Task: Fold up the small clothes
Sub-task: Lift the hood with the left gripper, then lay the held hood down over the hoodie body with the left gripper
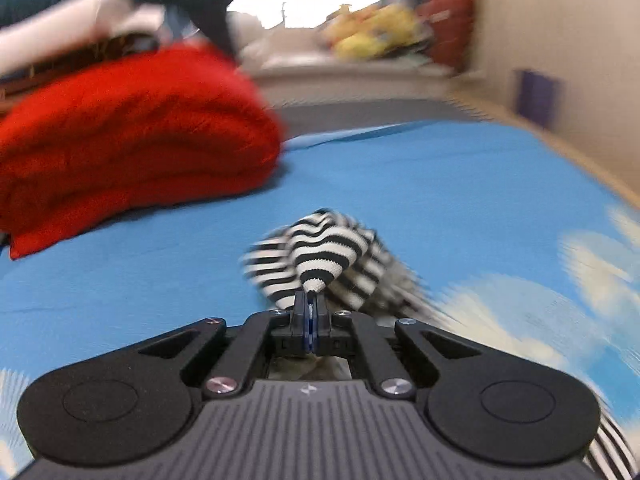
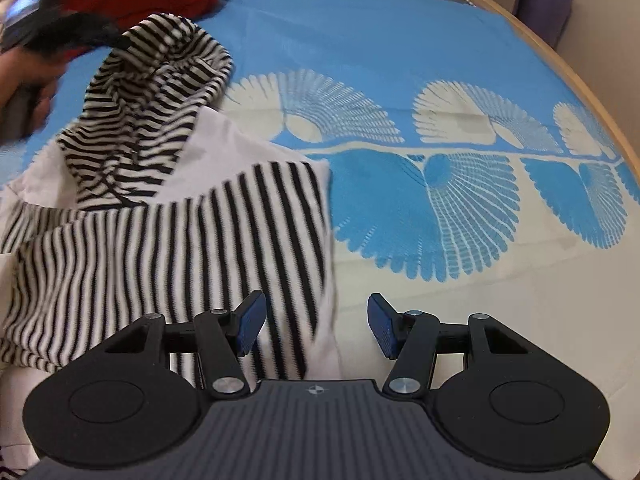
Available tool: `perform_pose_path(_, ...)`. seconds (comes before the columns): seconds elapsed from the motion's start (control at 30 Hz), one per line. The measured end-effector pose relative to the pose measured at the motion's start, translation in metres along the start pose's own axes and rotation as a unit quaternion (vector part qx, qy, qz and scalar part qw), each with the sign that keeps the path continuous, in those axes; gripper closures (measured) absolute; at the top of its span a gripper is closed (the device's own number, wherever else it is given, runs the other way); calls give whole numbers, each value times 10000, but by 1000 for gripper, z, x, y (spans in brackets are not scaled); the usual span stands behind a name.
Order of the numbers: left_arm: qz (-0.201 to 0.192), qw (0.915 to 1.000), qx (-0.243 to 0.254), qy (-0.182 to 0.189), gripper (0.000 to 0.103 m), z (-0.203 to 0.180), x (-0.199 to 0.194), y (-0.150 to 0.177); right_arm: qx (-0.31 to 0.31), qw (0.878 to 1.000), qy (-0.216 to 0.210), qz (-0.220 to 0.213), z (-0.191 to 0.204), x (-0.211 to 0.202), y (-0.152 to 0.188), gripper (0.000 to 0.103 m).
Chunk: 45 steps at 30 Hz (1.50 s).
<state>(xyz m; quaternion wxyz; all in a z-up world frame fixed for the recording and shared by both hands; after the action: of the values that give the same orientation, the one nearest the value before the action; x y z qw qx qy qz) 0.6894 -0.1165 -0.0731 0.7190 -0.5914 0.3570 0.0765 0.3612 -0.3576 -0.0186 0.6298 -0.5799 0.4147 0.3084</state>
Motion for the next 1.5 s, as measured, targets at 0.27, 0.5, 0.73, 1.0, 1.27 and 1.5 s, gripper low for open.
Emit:
perform_pose_path(0.27,951,9886,-650,971,101,-38,-224,128,151,9994,-176,-260,5,-23,-6,45)
perform_pose_path(0.5,488,9648,-2555,392,80,19,-251,140,372,9968,-322,-626,10,-43,-5,46)
perform_pose_path(0.73,2066,8937,-3982,19,77,40,-170,189,1281,9857,-1010,-435,18,-25,-3,65)
perform_pose_path(1.0,2525,8656,-4317,250,75,34,-144,219,1653,9773,-1326,48,44,13,-7,60)
perform_pose_path(1.27,2816,8706,-4024,273,77,14,-130,219,2106,9654,-1482,404,47,47,-6,59)
perform_pose_path(1.5,2503,8921,-3760,60,96,12,-140,199,2172,9605,-1694,409,55,57,0,92)
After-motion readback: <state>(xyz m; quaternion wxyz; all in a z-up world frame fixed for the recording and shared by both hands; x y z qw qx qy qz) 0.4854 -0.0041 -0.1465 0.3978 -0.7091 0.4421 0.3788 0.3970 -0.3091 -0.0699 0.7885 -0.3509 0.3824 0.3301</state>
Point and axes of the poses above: each gripper's, at about its wrist camera, not at the fingertips, and x roughly the way its jaws point, z to its left, y to its underside, the point moved 1 cm from there along x, roughly the way its jaws point
